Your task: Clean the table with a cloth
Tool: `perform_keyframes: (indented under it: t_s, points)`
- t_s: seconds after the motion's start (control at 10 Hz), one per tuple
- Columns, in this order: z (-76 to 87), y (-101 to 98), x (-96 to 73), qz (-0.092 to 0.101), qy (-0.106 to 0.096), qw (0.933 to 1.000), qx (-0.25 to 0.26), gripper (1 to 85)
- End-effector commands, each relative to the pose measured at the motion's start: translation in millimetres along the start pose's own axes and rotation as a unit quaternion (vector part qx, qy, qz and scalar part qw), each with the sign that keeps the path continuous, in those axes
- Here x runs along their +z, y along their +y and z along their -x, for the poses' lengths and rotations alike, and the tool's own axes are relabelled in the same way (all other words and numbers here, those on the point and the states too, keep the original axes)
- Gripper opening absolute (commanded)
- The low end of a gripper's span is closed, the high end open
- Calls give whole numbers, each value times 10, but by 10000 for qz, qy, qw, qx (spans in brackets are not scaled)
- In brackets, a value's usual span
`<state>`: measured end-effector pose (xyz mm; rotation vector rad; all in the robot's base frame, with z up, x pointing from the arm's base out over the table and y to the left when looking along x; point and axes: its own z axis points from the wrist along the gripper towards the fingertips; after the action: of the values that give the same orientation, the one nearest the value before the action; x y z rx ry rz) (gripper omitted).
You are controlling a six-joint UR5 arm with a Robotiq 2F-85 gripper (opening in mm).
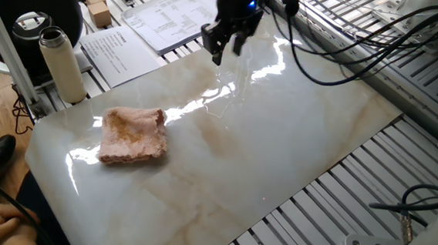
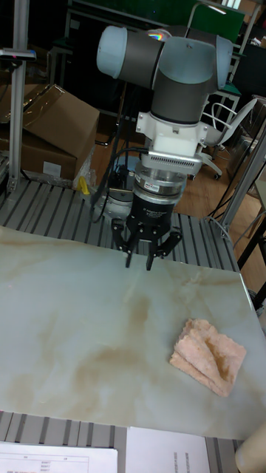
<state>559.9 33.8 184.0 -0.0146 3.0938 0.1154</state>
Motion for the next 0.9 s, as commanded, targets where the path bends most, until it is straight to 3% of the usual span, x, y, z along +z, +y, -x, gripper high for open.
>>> perform_keyframes:
  t_s: [0.0, 0.1, 0.2, 0.3, 0.4, 0.5, 0.6, 0.8]
  points:
    - [200, 366, 120, 197, -118, 9997, 37, 303]
    - [261, 498, 163, 197, -119, 9997, 14, 307]
    - [272, 442, 176, -19, -60, 9995, -297, 307]
    - [238, 390, 176, -116, 14, 9976, -684, 310]
    - [217, 418, 176, -59, 51, 9957, -925, 327]
    - [269, 378, 175, -145, -41, 9957, -915, 337]
    - [301, 473, 243, -47, -67, 9968, -796, 420]
    - [448, 829, 599, 148, -53, 9980, -610, 540]
